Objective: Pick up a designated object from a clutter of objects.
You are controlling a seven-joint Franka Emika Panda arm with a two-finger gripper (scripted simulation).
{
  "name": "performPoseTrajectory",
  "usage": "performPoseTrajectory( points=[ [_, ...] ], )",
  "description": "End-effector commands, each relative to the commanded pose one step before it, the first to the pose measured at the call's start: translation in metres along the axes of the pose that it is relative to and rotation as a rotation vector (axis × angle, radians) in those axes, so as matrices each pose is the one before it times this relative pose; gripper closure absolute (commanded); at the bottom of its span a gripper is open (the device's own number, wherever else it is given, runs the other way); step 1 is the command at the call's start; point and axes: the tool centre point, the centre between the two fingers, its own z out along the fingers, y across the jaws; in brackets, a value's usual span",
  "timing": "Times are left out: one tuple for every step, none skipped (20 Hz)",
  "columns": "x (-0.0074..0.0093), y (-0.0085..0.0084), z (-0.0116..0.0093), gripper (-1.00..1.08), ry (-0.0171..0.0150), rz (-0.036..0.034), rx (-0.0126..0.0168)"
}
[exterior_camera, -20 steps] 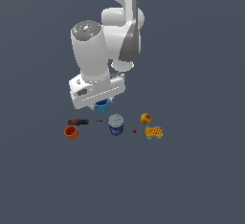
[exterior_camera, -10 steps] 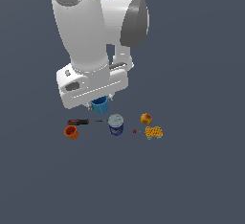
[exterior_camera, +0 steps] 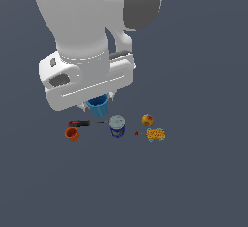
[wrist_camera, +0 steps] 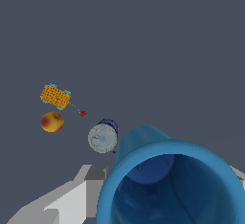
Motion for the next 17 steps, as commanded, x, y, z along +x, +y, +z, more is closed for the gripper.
performPoseTrajectory(
  points=[
    [0.00817, 0.00305, -0.01213, 1.08, 0.00066, -0.00030, 0.00022],
    [0.00269, 0.00104, -0.00378, 1.08, 0.00000, 0.00000, 0.00000],
    [0.00248, 0.00096, -0.00346, 1.08, 0.00000, 0.00000, 0.00000],
    [0.00228, 0.00089, -0.00316, 1.08, 0.00000, 0.00000, 0.00000],
    [0.00208, 0.00082, -0.00286, 1.08, 0.00000, 0.00000, 0.00000],
    [0.00189, 0.00075, -0.00258, 1.08, 0.00000, 0.00000, 0.00000],
    [0.00171, 0.00068, -0.00232, 1.08, 0.00000, 0.00000, 0.00000],
    [0.00153, 0.00061, -0.00206, 1.08, 0.00000, 0.00000, 0.00000],
    [0.00136, 0.00055, -0.00181, 1.08, 0.00000, 0.00000, 0.00000],
    [0.00119, 0.00048, -0.00158, 1.08, 0.00000, 0.00000, 0.00000],
    [0.00102, 0.00042, -0.00135, 1.08, 0.00000, 0.00000, 0.00000],
    [0.00086, 0.00035, -0.00113, 1.08, 0.00000, 0.00000, 0.00000],
    [0.00070, 0.00029, -0.00091, 1.08, 0.00000, 0.00000, 0.00000],
    [0.00054, 0.00022, -0.00070, 1.08, 0.00000, 0.00000, 0.00000],
    [0.00039, 0.00016, -0.00050, 1.08, 0.00000, 0.00000, 0.00000],
    [0.00023, 0.00010, -0.00030, 1.08, 0.00000, 0.00000, 0.00000],
    [0.00008, 0.00003, -0.00010, 1.08, 0.00000, 0.00000, 0.00000]
  ],
)
